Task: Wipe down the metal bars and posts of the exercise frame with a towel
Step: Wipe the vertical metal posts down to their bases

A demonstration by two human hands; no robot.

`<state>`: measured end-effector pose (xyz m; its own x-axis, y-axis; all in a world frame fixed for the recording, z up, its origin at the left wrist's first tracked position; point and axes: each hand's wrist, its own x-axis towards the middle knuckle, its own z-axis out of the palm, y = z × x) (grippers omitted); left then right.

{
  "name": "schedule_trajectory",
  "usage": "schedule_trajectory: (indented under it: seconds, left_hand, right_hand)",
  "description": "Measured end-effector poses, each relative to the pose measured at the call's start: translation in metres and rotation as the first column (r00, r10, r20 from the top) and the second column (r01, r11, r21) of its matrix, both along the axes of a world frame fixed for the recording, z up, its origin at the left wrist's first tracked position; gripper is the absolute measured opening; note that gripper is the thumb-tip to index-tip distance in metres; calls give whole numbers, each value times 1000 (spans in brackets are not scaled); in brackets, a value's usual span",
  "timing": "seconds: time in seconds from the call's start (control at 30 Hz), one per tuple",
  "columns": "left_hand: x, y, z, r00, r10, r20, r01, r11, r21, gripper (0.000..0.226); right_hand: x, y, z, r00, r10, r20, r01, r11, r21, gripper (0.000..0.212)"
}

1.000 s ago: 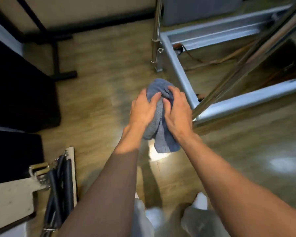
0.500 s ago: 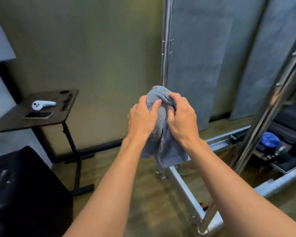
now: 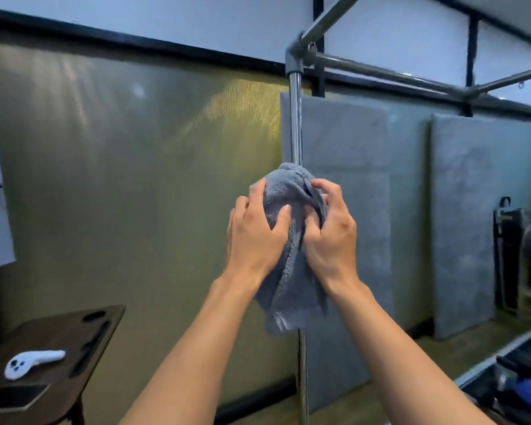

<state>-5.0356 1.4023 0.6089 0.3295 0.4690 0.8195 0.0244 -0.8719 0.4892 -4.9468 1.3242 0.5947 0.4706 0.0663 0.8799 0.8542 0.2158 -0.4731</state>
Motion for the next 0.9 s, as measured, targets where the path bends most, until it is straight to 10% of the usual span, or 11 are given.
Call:
schedule_trajectory:
  seconds: [0.9]
  left_hand:
    - [257,227,189,906,-344,246,243,899,364,55]
  right_hand:
    - [239,207,219,880,-422,217,387,903,187,58]
